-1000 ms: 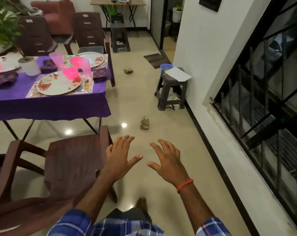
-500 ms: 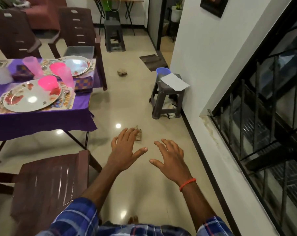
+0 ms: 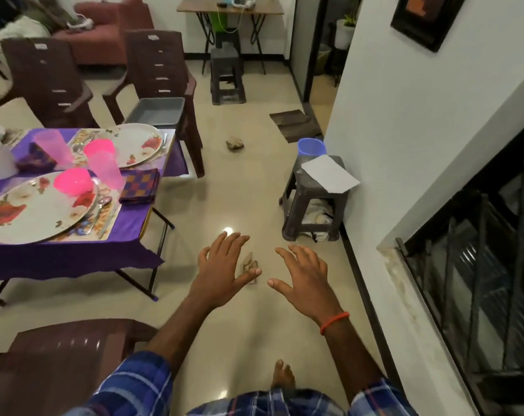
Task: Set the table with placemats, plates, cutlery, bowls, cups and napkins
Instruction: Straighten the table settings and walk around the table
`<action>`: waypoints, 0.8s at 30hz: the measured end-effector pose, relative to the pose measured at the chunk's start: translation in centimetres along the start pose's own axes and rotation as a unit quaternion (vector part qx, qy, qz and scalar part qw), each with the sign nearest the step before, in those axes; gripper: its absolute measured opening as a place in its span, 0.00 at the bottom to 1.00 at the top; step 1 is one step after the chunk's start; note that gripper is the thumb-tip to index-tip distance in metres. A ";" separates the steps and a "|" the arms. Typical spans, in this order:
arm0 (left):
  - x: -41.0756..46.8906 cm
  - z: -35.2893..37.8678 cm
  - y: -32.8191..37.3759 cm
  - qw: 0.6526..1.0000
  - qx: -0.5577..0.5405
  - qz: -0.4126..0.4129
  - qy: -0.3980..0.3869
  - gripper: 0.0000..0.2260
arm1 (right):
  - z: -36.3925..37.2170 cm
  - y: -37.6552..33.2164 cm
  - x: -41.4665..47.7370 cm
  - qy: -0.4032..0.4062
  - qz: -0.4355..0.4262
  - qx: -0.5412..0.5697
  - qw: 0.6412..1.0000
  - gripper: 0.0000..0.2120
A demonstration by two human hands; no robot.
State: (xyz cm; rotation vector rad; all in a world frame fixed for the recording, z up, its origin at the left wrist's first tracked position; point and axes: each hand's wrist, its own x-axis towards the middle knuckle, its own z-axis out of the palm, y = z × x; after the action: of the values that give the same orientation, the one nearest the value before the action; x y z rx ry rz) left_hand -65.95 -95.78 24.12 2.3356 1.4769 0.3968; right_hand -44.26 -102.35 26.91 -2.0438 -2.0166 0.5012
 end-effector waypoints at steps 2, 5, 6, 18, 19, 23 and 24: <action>3.5 -0.1 0.5 1.000 0.006 -0.010 0.005 0.37 | -1.4 1.2 3.4 -0.011 -0.015 -0.007 1.000 0.33; 7.4 0.1 1.0 0.999 -0.006 -0.040 0.031 0.36 | -2.9 2.7 7.8 -0.020 -0.040 -0.007 0.999 0.32; 8.7 0.2 1.0 0.998 -0.008 -0.046 0.034 0.36 | -3.2 3.3 9.6 -0.024 -0.046 -0.005 0.999 0.32; 23.0 -0.5 -3.9 0.995 0.021 -0.089 0.042 0.36 | -4.9 6.1 27.4 -0.053 -0.092 0.008 0.994 0.33; 24.8 -0.7 -4.3 0.995 0.019 -0.094 0.042 0.37 | -5.2 6.2 29.3 -0.054 -0.097 0.009 0.994 0.33; 30.6 -1.4 -6.1 0.995 0.009 -0.094 0.044 0.36 | -6.4 6.1 35.3 -0.064 -0.113 0.003 0.992 0.36; 32.3 -1.7 -6.8 0.994 0.007 -0.095 0.045 0.36 | -6.7 6.0 37.0 -0.057 -0.117 0.001 0.991 0.38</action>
State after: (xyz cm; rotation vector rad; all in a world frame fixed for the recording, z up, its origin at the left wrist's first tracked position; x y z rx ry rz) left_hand -58.65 -63.56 24.33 2.1871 1.7317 0.4476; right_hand -36.21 -65.09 27.65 -1.7811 -2.2828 0.5832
